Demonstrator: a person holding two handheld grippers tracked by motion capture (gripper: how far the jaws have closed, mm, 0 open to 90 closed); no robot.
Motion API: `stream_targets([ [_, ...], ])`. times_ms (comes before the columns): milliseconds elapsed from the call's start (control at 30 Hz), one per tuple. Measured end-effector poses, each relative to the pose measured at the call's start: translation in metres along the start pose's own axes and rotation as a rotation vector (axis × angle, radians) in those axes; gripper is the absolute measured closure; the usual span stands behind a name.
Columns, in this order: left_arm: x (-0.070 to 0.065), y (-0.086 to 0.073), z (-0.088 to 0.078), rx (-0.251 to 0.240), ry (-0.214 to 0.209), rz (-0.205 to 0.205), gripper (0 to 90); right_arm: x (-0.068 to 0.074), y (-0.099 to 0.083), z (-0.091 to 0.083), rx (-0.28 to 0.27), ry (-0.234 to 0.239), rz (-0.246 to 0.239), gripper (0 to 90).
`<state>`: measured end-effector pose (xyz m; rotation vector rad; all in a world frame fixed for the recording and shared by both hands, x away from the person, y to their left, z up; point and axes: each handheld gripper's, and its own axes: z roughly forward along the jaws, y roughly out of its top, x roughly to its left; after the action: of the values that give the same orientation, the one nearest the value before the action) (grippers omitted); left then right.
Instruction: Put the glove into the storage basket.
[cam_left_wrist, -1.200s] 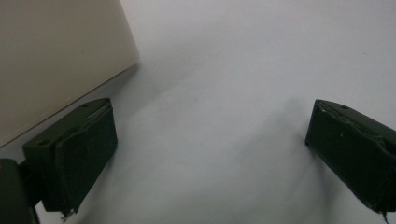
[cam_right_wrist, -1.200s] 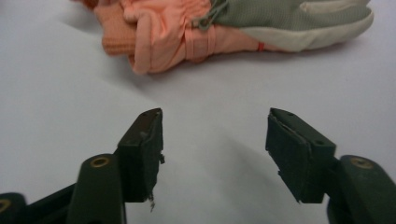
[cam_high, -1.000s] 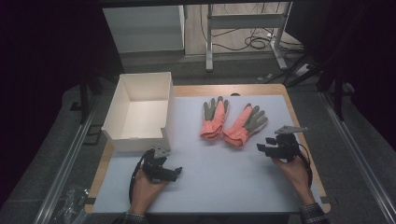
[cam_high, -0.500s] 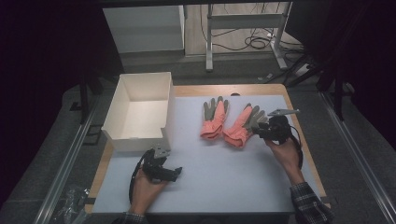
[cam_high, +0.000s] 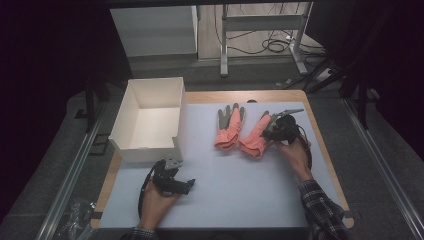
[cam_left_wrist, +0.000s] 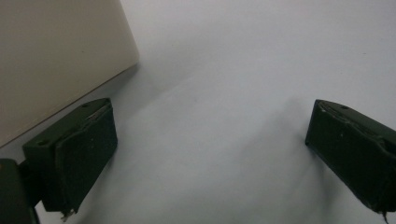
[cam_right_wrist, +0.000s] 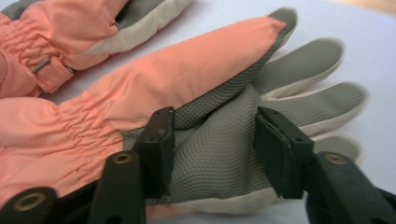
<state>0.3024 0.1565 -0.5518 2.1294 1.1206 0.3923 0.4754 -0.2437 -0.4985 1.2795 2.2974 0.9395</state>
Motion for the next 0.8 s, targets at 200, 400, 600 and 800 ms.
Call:
stream_targets([
  [200,0.000,0.000,0.000,0.000,0.000,0.000,2.1,0.004,-0.006,0.006,-0.006,-0.036,0.014,75.5],
  [400,0.000,0.000,0.000,0.001,0.000,0.001,2.1,0.005,-0.008,0.004,-0.019,-0.025,0.016,86.3],
  [600,0.000,0.000,0.000,0.000,0.000,0.000,2.1,0.002,-0.005,-0.007,-0.037,0.018,0.023,87.3],
  [800,0.000,0.000,0.000,0.000,0.000,0.000,2.1,0.002,-0.005,-0.025,-0.064,0.066,0.019,87.7],
])
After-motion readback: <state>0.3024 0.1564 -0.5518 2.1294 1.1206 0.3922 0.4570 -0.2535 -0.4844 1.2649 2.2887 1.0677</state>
